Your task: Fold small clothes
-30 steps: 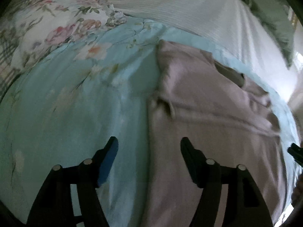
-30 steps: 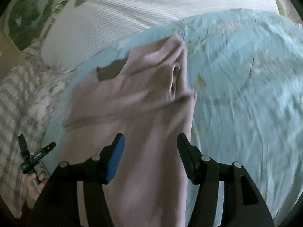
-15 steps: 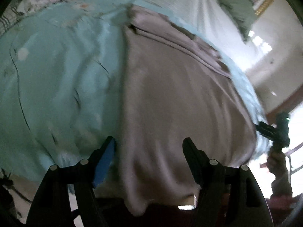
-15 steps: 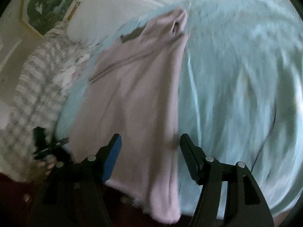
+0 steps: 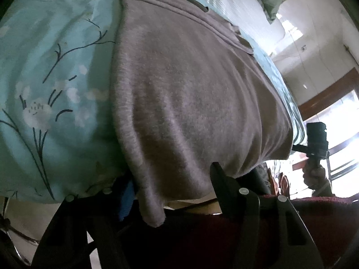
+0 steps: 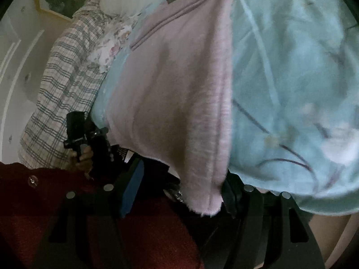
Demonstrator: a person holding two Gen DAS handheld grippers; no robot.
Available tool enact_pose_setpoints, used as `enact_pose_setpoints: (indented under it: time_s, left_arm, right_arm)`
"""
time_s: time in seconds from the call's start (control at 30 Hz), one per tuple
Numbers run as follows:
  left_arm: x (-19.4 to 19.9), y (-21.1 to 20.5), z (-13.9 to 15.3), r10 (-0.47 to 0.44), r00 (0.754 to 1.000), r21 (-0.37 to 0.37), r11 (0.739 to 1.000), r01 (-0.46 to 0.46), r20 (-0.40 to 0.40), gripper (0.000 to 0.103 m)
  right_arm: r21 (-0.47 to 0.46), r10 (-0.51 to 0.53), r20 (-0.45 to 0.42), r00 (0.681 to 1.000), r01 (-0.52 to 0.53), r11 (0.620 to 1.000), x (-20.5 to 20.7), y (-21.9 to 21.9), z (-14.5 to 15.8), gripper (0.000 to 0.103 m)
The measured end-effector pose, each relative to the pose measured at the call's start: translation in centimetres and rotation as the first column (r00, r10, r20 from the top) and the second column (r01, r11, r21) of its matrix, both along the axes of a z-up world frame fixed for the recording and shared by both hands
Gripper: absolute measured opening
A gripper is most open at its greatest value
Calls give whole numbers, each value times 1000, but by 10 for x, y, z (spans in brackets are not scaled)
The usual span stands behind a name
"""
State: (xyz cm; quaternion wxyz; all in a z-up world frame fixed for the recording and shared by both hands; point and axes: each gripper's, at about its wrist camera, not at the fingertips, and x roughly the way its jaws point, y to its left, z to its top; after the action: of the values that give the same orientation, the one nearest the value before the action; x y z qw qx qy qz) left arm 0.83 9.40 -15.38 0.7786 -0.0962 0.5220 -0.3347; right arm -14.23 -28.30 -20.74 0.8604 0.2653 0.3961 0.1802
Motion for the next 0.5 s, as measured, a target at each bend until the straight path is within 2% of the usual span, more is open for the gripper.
enact_pose_setpoints:
  time_s: [0.07,0.1,0.13,0.17,0.2,0.3,0.37,0.5]
  left_arm:
    - [3,2,-1,-8,1000,10,1000,8,-2,50]
    - [3,4,0,-10,1000,15,1000,10,-2,45]
    - [4,6,-1,-9,1000,20,1000,9,-4,32]
    - [5,7,-2,-8,1000,21,1000,8,-7,20]
    - [5,9,-2,-7,1000,21,1000,7,-9,16]
    - [2,13,1,-13,1000,19,1000,13,15,5]
    - [-1,13,6,-7,999,8,1000,7,36,4]
    - [-4,20,28,25,997,-76,997,-20,72,4]
  right_arm:
    - [13,18,12,1000,-18,1000,5,5,-2,65]
    - [14,26,16,1000,-26,1000,6,8,-2,57]
    - [12,35,19,999,-35,999,7,10,-2,42]
    - [13,39,18,999,-39,999,8,11,-2,34]
    - [20,46,18,999,-47,999,8,12,-1,22]
    - [34,60,52,997,-62,998,3,11,8,17]
    - [62,60,95,994,-66,996,-1,9,17,16]
    - [142,-5,205,979,-25,990,-4,-5,43,15]
